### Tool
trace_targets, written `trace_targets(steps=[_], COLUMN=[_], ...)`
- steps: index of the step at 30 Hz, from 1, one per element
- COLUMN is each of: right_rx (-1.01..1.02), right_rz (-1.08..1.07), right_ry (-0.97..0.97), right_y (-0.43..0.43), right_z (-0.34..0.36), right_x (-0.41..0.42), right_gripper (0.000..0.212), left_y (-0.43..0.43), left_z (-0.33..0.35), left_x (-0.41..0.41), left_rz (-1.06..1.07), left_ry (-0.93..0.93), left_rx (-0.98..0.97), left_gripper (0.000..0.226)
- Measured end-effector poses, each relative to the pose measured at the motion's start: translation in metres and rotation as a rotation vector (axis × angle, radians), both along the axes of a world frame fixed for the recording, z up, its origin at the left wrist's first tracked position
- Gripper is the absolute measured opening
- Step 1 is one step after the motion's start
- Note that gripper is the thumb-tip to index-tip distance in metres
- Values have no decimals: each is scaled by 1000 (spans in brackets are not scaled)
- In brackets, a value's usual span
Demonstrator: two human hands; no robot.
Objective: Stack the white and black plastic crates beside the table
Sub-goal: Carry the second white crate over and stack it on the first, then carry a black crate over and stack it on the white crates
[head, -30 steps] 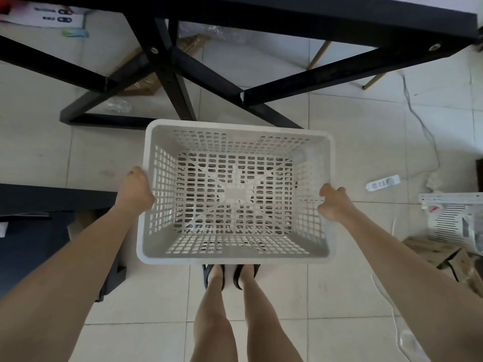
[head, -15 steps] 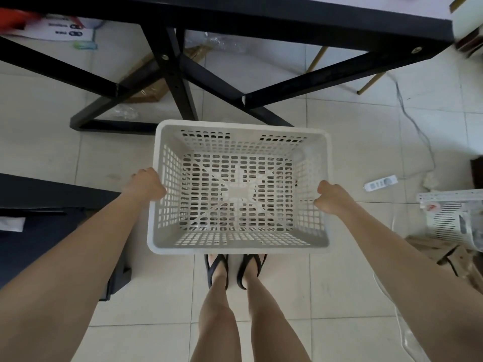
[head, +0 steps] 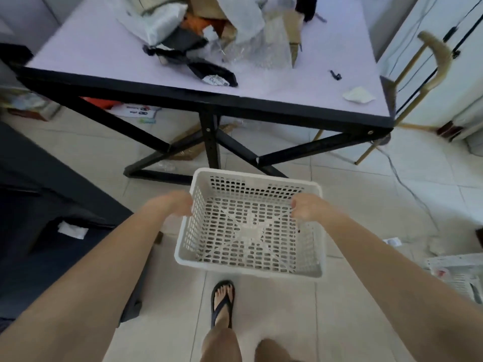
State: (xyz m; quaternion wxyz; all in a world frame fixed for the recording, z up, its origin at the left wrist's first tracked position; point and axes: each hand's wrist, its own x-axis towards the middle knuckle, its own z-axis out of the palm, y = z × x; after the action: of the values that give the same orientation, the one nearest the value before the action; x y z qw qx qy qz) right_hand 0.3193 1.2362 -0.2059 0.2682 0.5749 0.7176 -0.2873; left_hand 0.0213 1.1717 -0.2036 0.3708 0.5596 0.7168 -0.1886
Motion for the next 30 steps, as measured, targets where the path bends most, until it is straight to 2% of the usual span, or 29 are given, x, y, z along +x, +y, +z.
trace_targets(steps=[5, 10, 13, 16, 20, 25, 30], right_rx=[95, 92, 111, 105, 63, -46, -52], right_rz=[267, 555, 697, 818, 1004, 1130, 1288], right_ry=[-16, 22, 62, 79, 136, 112, 147], right_y=[-24, -76, -122, -178, -261, -378, -513], right_z=[43, 81, 99, 120, 148, 171, 189], right_x=[-22, -71, -107, -149, -211, -281, -354], right_gripper=[33, 28, 11, 12, 32, 32, 34], left_y=[-75, -182, -248, -318, -415, -538, -665], left_z=[58, 101, 123, 147, 172, 185, 187], left_x=[10, 10, 9, 1, -20, -44, -77], left_rz=[97, 171, 269, 370, 491, 671, 779], left_ry=[75, 165, 172, 199, 265, 355, 372], left_rx=[68, 62, 87, 74, 68, 69, 38], left_gripper=[47, 46, 42, 40, 40, 16, 37])
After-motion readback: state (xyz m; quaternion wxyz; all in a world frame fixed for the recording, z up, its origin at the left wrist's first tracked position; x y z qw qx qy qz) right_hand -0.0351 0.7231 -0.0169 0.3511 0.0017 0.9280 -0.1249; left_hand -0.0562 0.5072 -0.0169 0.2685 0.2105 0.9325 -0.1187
